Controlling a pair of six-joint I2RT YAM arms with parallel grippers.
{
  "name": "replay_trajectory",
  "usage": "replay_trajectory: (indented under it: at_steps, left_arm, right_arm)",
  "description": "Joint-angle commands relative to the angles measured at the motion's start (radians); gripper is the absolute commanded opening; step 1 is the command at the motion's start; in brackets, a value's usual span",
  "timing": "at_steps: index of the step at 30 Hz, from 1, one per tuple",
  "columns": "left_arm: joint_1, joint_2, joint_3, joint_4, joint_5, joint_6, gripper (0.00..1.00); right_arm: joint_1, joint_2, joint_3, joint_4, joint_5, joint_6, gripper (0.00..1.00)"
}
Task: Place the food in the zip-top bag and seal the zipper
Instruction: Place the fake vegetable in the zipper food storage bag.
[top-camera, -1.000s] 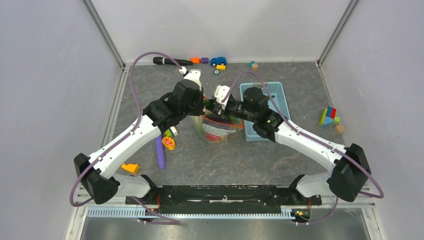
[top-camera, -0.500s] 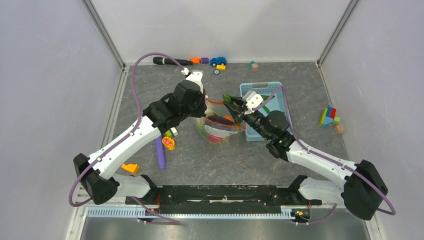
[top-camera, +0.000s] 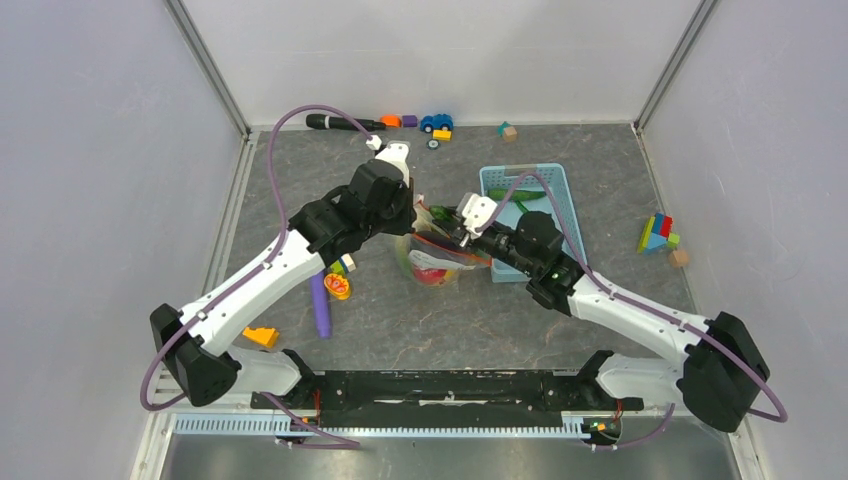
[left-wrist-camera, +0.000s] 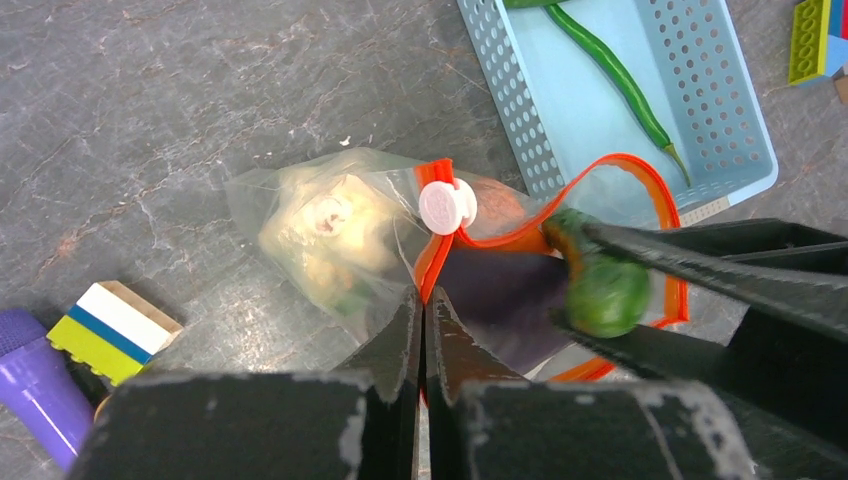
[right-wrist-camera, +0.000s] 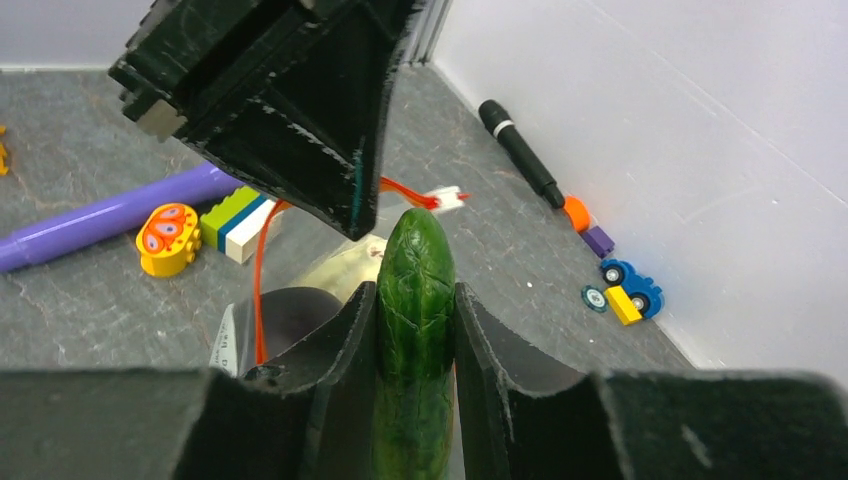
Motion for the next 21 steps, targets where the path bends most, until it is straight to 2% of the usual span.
replay_trajectory:
  at_steps: [1, 9, 12, 17, 21]
  left_arm:
    - [0.000, 0.013, 0.076, 0.043, 0.014, 0.010, 0.02]
    - [0.000, 0.024, 0.100, 0.049, 0.032, 0.014, 0.02]
    - [0.000, 0.024, 0.108, 0.053, 0.023, 0.015, 0.02]
    - [0.000, 0.016, 0.120, 0.044, -0.076, -0.004, 0.02]
    - [0.000, 0.021, 0.133, 0.055, -0.070, -0.004, 0.02]
  right_arm:
    - [0.012, 0.061, 0.099, -0.223, -0.036, -0.096, 0.00]
    - [0.023, 0.181, 0.283, -0.431, 0.021, -0.083, 0.00]
    - [0.024, 0.205, 0.301, -0.479, 0.045, -0.078, 0.00]
    - [0.024, 0.224, 0.329, -0.603, 0.122, -0.094, 0.00]
    - [0.025, 0.241, 0.353, -0.679, 0.161, -0.109, 0.00]
